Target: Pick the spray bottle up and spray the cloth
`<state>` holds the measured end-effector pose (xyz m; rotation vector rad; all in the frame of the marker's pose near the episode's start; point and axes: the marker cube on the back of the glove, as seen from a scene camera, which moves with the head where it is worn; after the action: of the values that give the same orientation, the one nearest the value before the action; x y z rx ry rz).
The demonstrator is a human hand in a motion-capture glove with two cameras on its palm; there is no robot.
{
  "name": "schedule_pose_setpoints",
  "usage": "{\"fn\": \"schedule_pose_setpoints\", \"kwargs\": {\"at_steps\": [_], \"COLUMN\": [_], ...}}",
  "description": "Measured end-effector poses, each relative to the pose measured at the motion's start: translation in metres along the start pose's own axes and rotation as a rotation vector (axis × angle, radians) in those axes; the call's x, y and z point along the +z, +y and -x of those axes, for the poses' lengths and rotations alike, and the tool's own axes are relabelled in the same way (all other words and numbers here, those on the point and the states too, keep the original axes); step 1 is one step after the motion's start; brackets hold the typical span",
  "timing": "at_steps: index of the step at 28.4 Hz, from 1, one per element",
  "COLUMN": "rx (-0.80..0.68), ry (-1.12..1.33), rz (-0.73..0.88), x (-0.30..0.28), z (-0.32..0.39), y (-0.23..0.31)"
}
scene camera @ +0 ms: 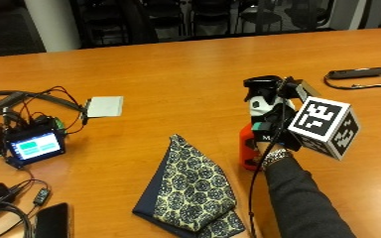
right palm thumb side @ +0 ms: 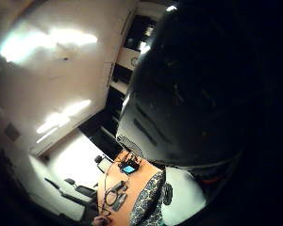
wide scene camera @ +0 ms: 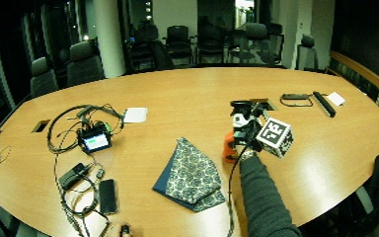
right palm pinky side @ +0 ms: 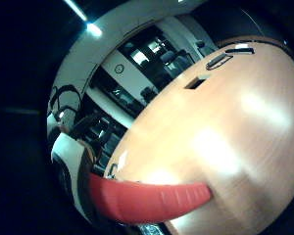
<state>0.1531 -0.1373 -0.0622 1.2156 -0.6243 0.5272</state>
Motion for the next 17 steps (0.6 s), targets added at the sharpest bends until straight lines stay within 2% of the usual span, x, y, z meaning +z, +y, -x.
{"fn": "schedule_pose_setpoints", "kwargs": {"at_steps": [17], "rx": [-0.631], "ry": [0.191], "rz": [0.193], "x": [0.005], "z": [0.067], "y": [-0.013]}}
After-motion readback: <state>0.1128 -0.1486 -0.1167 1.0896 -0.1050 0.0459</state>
